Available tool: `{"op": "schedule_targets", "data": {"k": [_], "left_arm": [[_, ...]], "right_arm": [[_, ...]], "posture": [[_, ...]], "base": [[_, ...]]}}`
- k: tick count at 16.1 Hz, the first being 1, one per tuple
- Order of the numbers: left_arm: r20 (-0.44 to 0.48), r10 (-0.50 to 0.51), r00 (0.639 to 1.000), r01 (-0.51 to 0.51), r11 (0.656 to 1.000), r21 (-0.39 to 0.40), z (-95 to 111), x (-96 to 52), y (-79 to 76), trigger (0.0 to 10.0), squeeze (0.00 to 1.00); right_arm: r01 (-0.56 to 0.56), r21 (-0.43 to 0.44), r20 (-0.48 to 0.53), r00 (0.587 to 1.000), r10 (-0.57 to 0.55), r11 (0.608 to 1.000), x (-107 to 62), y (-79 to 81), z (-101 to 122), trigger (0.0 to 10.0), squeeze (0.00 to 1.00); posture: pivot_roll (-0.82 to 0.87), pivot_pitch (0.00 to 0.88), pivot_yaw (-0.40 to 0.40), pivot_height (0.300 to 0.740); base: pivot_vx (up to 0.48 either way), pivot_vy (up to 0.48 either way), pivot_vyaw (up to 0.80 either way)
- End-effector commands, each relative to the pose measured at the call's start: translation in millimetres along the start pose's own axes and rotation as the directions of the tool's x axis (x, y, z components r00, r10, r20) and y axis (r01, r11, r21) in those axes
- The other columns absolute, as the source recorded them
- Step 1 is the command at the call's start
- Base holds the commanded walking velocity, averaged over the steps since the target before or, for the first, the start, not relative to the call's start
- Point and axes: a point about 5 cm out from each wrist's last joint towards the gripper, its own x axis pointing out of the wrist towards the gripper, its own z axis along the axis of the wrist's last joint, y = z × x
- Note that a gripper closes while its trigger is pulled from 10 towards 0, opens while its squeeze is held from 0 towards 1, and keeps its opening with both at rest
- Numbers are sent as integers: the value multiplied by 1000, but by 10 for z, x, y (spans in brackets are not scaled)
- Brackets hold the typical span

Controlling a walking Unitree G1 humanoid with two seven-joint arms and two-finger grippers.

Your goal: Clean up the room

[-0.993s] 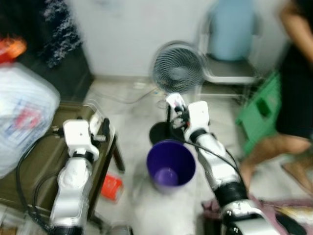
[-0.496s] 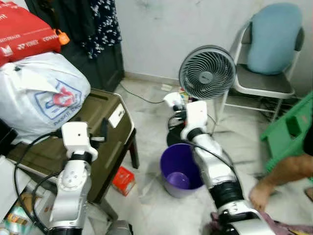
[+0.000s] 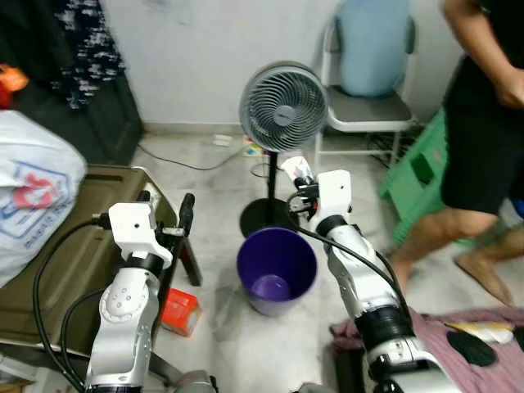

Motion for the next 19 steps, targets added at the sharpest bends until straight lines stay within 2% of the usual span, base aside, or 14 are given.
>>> {"op": "schedule_targets", "data": {"k": [1,6,8,11,15,19], "left_arm": [[18,-19,1000,19,1000,-6,55,-65,34,10000,0],[-12,-113,994,113,993,35,46,-319,-12,10000,0],[-17,-110,994,111,993,40,41,-298,-32,10000,0],[-11,-110,994,110,993,40,66,-220,-41,10000,0],[-5,-104,995,104,994,34,90,-205,-31,10000,0],[-3,-107,994,107,994,33,98,-184,-42,10000,0]], "right_arm": [[23,12,34,999,-23,1000,-32,-53,112,10000,0],[125,15,9,992,-125,992,-238,-282,27,10000,0],[134,22,-10,991,-134,991,-258,-286,10,10000,0],[113,13,-15,994,-113,994,-247,-257,25,10000,0],[79,-14,0,997,-79,997,-224,-196,56,10000,0],[74,-23,-1,997,-74,997,-217,-173,71,10000,0]], "posture": [[58,24,-10,740],[59,26,-10,740],[60,25,-10,740],[58,24,-12,740],[59,33,-11,740],[60,37,-9,740]], "base": [[0,0,0],[0,0,0],[0,0,-256],[0,0,-800],[0,0,0],[0,0,800]]}}
